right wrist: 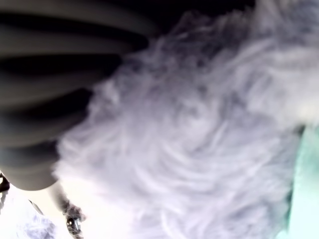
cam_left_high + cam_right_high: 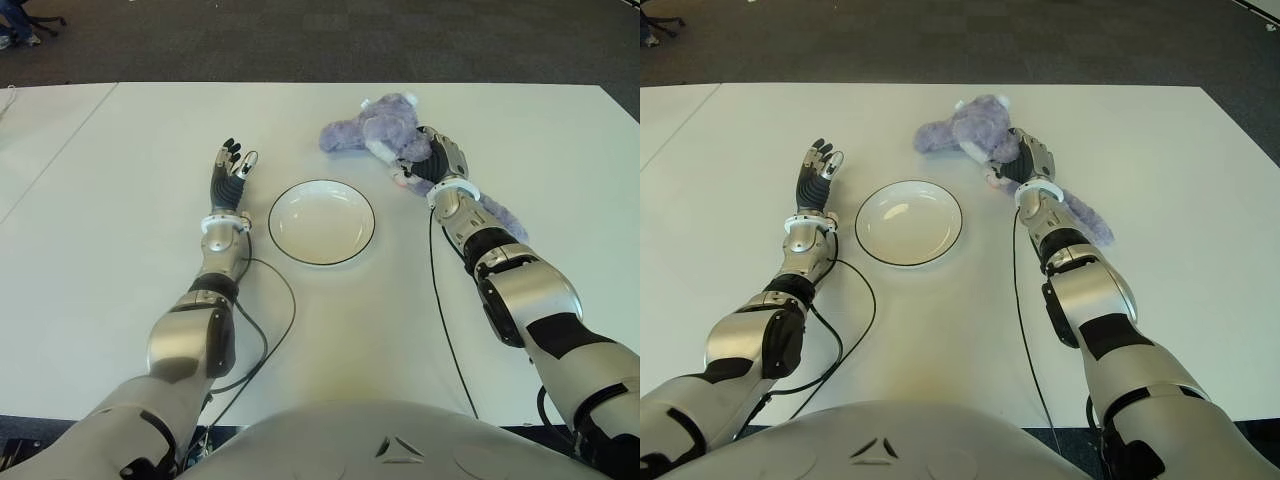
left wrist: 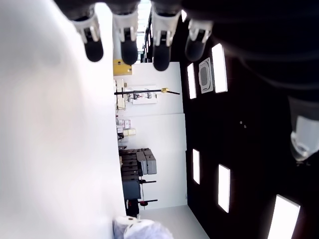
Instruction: Put the doll into the plate.
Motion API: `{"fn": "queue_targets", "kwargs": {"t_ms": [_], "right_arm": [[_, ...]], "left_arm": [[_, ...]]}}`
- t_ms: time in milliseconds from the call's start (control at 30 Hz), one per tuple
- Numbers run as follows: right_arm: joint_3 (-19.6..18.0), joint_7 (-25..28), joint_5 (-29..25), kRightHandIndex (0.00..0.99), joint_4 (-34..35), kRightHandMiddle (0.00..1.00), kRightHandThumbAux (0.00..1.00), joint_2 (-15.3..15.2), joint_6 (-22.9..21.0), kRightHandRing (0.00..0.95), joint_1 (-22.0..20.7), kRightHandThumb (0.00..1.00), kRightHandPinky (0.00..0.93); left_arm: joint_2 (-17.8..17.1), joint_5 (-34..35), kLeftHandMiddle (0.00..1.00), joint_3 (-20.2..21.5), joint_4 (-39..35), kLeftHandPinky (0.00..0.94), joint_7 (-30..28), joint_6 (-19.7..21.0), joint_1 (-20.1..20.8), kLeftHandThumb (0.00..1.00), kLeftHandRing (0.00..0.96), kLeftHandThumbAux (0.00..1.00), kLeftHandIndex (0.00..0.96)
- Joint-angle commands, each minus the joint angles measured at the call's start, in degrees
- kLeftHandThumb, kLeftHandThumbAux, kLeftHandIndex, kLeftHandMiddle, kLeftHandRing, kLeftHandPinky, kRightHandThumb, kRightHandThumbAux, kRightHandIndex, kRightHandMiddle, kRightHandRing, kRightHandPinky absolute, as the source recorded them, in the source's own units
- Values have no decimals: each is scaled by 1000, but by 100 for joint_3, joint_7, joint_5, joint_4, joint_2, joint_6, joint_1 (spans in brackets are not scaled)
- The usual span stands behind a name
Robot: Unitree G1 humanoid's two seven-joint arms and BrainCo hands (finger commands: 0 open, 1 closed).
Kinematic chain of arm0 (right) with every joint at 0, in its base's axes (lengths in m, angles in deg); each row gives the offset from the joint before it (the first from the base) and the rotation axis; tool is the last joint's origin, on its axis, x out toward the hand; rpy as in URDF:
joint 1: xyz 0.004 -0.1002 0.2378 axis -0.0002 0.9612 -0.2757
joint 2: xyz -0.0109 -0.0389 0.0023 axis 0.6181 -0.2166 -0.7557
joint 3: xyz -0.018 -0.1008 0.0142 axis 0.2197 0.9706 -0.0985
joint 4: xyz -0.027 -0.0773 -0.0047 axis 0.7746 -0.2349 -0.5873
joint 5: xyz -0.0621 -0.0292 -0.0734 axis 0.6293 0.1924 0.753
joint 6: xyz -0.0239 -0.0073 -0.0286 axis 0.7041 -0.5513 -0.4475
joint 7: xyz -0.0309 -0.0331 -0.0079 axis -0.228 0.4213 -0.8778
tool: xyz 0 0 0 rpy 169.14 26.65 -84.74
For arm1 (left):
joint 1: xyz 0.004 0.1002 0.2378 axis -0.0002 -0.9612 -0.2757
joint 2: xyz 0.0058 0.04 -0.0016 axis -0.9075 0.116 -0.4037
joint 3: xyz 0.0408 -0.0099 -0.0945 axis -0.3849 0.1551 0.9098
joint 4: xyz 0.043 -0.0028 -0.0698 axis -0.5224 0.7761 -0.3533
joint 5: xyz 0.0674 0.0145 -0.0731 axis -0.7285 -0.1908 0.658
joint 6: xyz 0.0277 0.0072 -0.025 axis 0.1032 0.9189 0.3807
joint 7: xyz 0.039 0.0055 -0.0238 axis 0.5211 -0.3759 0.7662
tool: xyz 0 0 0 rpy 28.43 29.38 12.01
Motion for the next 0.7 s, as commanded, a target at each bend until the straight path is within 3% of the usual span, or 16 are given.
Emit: {"fn": "queue_targets", "kwargs": {"t_ms": [33,500,700], "right_arm": [[-321,272,-355,762,-344,845,682,222,-266,850,568,555,855],[-563,204,-389,736,-325,835,673,133,-124,840,419,548,838],[-573,-69,-310,728,-233,834,669,57,131,839,224,538,832]], "left_arm": [[373,-36,103,-51,755,26,-22,618,-1235,0,71,441,67],[362,-61,125,-56,768,42,62,640,-1213,0,88,457,109],[366,-72,126,-65,769,24,74,644,-1203,0,86,452,107]]}}
